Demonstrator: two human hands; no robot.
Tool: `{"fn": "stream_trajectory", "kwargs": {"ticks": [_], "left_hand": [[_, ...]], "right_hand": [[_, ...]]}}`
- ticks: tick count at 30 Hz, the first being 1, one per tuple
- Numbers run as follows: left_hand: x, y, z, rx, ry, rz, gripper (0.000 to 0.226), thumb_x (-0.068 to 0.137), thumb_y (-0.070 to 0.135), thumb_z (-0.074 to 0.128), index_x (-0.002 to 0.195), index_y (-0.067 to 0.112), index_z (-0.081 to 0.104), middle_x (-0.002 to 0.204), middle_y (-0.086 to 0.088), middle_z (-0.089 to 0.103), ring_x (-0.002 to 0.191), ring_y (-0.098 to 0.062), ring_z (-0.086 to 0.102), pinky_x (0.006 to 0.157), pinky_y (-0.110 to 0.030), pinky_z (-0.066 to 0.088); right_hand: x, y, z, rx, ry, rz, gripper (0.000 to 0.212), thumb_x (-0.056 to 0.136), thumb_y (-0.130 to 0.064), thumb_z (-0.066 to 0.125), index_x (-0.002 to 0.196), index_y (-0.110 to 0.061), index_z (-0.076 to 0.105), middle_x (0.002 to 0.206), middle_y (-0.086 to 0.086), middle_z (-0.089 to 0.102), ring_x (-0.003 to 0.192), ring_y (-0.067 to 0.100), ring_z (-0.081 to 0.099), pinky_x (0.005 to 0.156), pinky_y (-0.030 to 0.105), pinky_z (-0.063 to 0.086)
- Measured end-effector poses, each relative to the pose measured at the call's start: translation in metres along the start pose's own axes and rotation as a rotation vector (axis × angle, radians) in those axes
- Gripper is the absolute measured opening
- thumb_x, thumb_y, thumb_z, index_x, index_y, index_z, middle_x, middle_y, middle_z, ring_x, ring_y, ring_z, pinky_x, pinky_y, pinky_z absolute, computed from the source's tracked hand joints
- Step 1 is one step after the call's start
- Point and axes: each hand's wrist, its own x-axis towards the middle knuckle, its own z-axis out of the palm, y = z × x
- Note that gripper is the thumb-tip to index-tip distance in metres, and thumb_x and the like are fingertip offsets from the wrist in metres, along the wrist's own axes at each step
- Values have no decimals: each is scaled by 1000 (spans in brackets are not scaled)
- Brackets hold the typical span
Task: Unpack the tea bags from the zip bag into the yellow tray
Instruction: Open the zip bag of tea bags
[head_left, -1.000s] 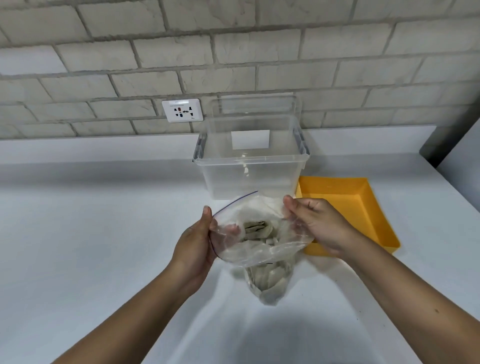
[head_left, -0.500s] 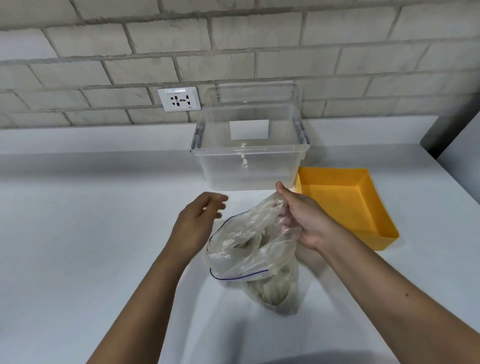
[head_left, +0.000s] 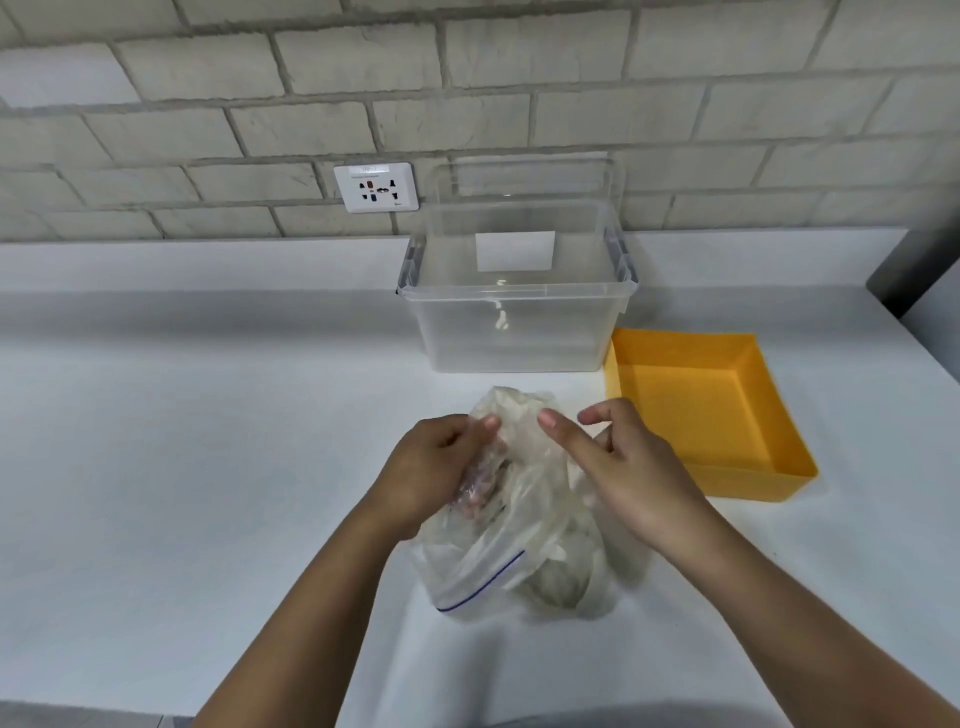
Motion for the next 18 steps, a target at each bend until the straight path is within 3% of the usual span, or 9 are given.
{"fn": "stream_trajectory", "kwargs": {"ticks": [4, 6, 9, 12, 15, 18], "left_hand": [[-1, 9, 6, -314, 54, -73, 44, 102, 38, 52, 85, 3, 71, 49, -9, 49, 41, -21, 45, 50, -27, 43], [-3, 13, 9, -396, 74, -79, 43, 103, 36, 51, 88, 1, 71, 49, -7, 49, 41, -20, 45, 49, -26, 44], [-4, 20, 7, -619, 91, -107, 40, 102, 37, 51, 95, 1, 69, 55, -3, 52, 40, -14, 44, 44, -21, 43], [-2, 27, -2, -804, 68, -77, 34, 101, 37, 52, 95, 9, 71, 59, 1, 57, 41, -10, 49, 43, -19, 46], [-2, 24, -9, -721, 80, -4, 36, 101, 39, 51, 88, 18, 76, 68, -1, 70, 54, -13, 63, 52, -21, 53], [-4, 4, -12, -462, 159, -60, 31, 102, 37, 52, 101, 20, 77, 89, -3, 78, 75, -15, 72, 67, -31, 60]], "right_hand": [[-3, -2, 4, -51, 74, -101, 80, 63, -86, 44, 127, -36, 41, 103, -11, 54, 86, 8, 58, 72, 28, 46], [1, 1, 9, -69, 66, -163, 57, 77, -73, 54, 119, -35, 49, 101, -13, 57, 76, 6, 57, 69, 28, 46], [24, -3, 0, 35, 28, -272, 16, 92, -37, 62, 98, -24, 69, 84, -12, 68, 67, 1, 58, 66, 27, 46], [48, -23, -29, 136, 56, -354, 14, 92, -27, 64, 92, -15, 73, 73, -3, 68, 63, 5, 54, 60, 25, 41], [65, -34, -44, 128, 35, -416, 12, 92, -26, 64, 89, -17, 71, 70, -4, 67, 61, 5, 53, 58, 20, 42], [77, -15, -30, -4, -24, -367, 8, 89, -28, 68, 88, -20, 71, 77, -5, 70, 72, 12, 62, 70, 30, 49]]}}
